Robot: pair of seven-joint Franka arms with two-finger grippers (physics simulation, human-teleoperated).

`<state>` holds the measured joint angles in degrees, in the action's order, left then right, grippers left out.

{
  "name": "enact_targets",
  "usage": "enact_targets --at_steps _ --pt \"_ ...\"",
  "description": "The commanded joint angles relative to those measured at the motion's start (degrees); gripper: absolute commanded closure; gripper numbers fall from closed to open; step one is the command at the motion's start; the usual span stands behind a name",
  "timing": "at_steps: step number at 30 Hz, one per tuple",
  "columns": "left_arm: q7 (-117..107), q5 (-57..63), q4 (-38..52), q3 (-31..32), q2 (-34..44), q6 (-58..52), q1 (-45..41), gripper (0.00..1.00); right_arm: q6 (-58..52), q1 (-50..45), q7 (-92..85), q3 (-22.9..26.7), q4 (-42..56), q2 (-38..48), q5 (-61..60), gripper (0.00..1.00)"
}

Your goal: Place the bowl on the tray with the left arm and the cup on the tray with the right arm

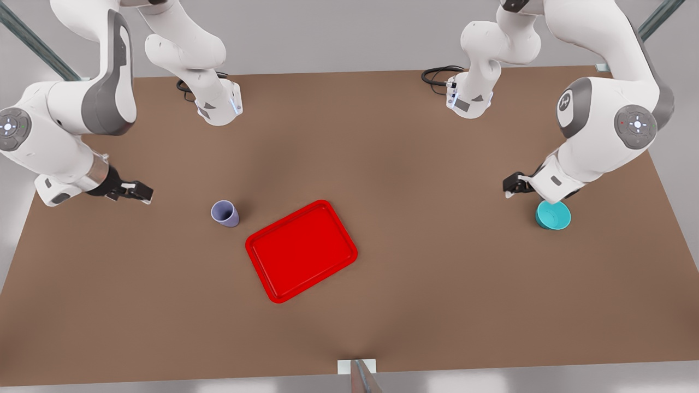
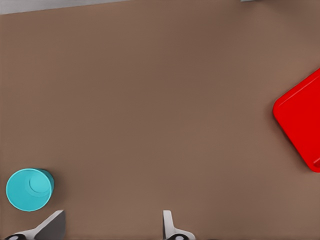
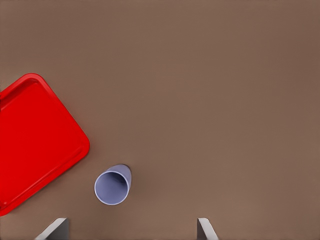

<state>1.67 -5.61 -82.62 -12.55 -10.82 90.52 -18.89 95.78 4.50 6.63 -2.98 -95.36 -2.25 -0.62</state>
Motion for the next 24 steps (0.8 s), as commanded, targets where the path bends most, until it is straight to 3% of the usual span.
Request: enact_targets --at_steps 1,4,6,11,17,24 --pt "-0.09 0.16 0.0 -0.02 0.01 0.01 0.08 0.0 0.02 -0.37 -0.03 -0.01 0.0 -0.04 0.01 0.0" --pt "0.61 0.16 -7.2 -4.59 -0.96 0.09 2.01 0.0 0.02 -0.37 -4.96 -0.01 0.09 -0.12 -0.08 0.0" --pt "2.28 -4.05 -7.38 -4.68 -6.23 2.9 8.95 0.0 0.02 -0.37 -4.96 -0.01 0.09 -0.12 -0.08 0.0" --pt "36.47 -11.09 -15.82 -4.86 -13.96 15.12 27.32 0.0 0.02 -0.37 -4.96 -0.01 0.09 -0.12 -0.17 0.0" --pt "36.83 -15.84 -16.43 -4.95 -21.7 21.98 31.19 0.0 -0.24 -0.37 -4.96 0.08 0.09 -0.12 -0.17 0.0" --pt "43.42 -15.84 -18.63 -5.03 -24.07 22.94 31.9 0.0 -0.33 -0.28 -4.96 0.08 0.09 -0.21 -0.17 0.0"
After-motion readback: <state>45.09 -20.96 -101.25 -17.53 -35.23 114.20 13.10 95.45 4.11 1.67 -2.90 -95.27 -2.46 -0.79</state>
